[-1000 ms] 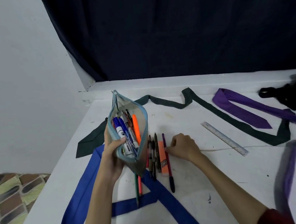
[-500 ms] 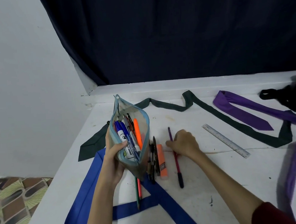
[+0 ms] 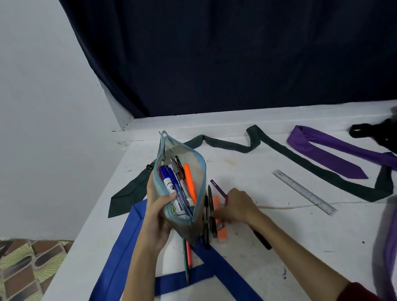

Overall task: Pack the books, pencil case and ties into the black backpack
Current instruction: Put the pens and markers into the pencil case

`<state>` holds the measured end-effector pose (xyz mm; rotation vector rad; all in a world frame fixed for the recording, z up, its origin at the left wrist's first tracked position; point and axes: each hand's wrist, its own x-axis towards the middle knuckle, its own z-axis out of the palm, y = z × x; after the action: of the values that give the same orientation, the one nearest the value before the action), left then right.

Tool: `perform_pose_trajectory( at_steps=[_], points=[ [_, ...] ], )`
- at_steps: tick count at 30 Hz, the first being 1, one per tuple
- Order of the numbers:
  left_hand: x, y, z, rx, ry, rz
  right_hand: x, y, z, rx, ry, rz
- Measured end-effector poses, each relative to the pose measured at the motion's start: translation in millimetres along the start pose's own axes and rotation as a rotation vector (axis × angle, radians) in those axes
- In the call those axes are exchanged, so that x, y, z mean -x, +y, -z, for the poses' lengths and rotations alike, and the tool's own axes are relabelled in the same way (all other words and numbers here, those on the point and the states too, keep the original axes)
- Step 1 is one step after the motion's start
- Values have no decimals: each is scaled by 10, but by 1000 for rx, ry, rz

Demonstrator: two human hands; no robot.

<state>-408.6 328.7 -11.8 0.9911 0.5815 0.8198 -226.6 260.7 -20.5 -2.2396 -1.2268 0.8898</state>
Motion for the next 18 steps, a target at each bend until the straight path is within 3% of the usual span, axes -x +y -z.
perform_pose_trajectory(
  at_steps=[3,6,11,13,18],
  points=[
    [8,-15,13,1,3,21,40,-13,105,-43,8,-52],
    [19,-23,-42,-4,-20,-2,139,-60,405,-319,139,-59],
    [31,-41,-213,-38,-64,-60,505,-505,1057,-660,340,197],
    [21,-69,-270,-44,-67,-28,613,-692,1101,-549,331,267],
    [7,-151,-381,-32,-74,31,587,-842,846,37,266,326]
  ],
)
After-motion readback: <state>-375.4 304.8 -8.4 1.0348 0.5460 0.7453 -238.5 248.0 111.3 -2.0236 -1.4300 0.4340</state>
